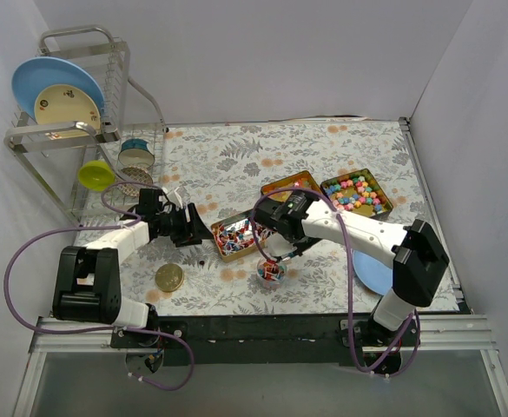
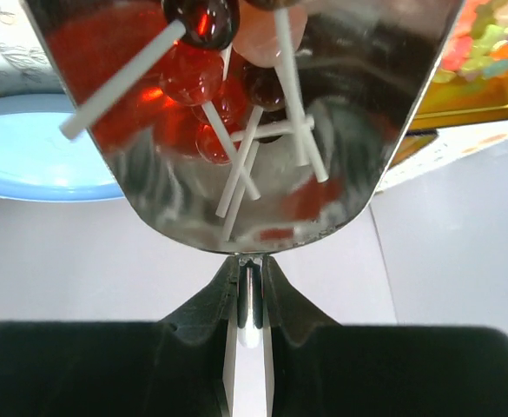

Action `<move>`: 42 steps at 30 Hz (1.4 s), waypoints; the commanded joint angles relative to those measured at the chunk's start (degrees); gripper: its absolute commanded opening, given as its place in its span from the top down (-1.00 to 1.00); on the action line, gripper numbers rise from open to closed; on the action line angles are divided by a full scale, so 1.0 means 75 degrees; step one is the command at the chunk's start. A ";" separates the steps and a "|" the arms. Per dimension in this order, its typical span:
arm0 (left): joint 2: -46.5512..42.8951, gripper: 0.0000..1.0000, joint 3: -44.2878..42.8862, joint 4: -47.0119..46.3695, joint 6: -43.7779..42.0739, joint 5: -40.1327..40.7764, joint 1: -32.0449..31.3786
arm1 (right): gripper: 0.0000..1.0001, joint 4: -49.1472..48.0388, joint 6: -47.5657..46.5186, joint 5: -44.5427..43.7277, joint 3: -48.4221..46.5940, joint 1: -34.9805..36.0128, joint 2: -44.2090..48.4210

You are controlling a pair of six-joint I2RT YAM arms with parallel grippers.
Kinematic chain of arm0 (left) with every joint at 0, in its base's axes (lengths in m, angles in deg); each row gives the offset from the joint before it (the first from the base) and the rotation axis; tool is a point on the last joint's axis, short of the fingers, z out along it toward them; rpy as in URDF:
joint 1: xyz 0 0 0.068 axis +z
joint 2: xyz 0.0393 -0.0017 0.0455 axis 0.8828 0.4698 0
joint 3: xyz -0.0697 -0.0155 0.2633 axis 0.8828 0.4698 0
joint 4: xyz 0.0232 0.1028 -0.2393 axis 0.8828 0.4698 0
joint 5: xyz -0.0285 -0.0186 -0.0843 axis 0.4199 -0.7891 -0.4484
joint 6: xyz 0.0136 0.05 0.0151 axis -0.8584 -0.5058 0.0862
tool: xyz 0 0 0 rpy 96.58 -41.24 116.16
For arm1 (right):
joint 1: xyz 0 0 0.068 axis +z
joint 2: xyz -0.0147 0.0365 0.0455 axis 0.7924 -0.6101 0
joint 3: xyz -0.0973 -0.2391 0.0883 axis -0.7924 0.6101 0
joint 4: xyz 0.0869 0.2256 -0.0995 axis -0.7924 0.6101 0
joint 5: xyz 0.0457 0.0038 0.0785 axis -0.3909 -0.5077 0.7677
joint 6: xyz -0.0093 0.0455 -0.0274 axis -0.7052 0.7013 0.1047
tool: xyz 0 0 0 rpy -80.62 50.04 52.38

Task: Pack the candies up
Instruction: Place the fake candies in the packing bottle.

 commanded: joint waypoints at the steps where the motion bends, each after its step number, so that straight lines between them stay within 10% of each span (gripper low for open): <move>1: -0.0524 -0.11 -0.0198 -0.0154 -0.0221 0.0187 0.0080 | 0.97 0.0165 -0.0296 -0.1060 -0.0331 0.0314 -0.0147; 31: -0.0630 -0.20 -0.0151 -0.0388 0.0084 0.0023 0.0162 | 0.97 0.0177 -0.0049 -0.1731 0.0091 0.1017 -0.0218; 42: -0.0559 -0.19 -0.0198 -0.0353 0.0060 0.0035 0.0174 | 0.97 0.0165 0.0851 -0.0362 -0.1042 -0.0867 -0.0263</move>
